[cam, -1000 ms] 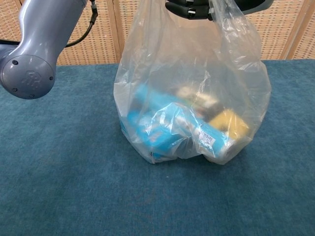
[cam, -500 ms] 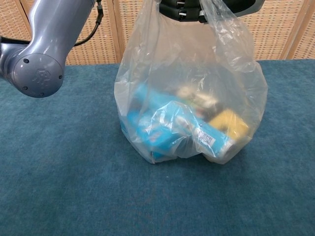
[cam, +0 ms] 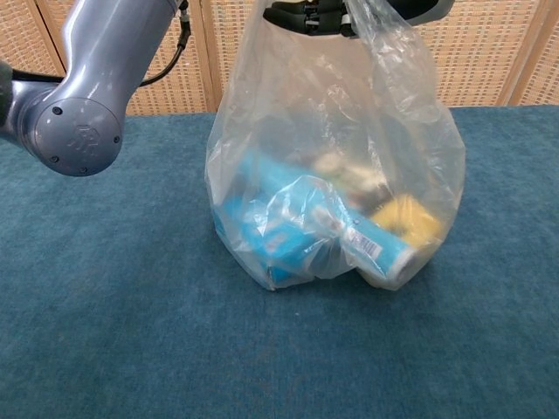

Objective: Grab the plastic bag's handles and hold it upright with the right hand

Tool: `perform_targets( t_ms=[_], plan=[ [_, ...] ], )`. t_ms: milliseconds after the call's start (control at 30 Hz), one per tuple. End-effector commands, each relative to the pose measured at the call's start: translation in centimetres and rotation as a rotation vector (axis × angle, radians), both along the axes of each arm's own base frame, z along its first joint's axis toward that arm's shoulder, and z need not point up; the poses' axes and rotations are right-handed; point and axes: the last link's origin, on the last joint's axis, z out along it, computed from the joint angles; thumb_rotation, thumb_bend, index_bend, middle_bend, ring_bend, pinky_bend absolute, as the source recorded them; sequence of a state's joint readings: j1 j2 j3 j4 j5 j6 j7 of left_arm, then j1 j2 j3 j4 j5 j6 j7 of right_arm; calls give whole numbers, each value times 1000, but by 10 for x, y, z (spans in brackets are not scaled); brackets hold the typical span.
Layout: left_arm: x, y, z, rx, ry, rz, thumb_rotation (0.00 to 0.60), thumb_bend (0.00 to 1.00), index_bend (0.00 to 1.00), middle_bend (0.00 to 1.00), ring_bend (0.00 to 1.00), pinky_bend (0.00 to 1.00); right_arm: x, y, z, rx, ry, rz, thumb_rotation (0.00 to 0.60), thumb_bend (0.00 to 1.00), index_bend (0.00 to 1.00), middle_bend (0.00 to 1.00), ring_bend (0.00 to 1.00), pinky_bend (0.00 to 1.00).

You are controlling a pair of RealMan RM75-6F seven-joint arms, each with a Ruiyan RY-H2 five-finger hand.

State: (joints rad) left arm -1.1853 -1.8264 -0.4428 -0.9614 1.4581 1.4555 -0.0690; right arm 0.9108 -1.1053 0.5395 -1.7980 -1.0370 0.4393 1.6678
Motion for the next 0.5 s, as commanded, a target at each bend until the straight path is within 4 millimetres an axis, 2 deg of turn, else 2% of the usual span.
perform_targets(
  t_ms=[33,500],
  plan=[
    [0,1,0,4,4,-1,600,236,0,0,0,50,1,1,-1,3,-6,4,600,0,236,269,110,253],
    [-1,2,-1,7,11,2,600,236,0,0,0,50,7,5,-4,38,-5,35,600,0,236,269,134,270]
  ],
)
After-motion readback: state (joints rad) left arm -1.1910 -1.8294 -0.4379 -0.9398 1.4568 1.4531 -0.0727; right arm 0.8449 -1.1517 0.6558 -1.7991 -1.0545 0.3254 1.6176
